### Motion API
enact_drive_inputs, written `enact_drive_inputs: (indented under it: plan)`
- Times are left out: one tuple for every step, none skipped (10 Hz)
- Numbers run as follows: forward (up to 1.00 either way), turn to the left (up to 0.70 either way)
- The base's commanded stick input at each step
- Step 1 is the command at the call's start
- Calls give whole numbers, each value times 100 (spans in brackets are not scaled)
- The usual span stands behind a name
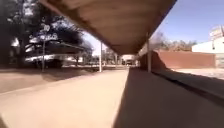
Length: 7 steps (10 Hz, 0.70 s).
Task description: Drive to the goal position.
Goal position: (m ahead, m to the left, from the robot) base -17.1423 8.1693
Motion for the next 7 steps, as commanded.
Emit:
enact_drive_inputs:
  plan:
    - [0,85]
    - [0,85]
    - [0,85]
    - [0,85]
    - [0,85]
    - [0,85]
    - [0,85]
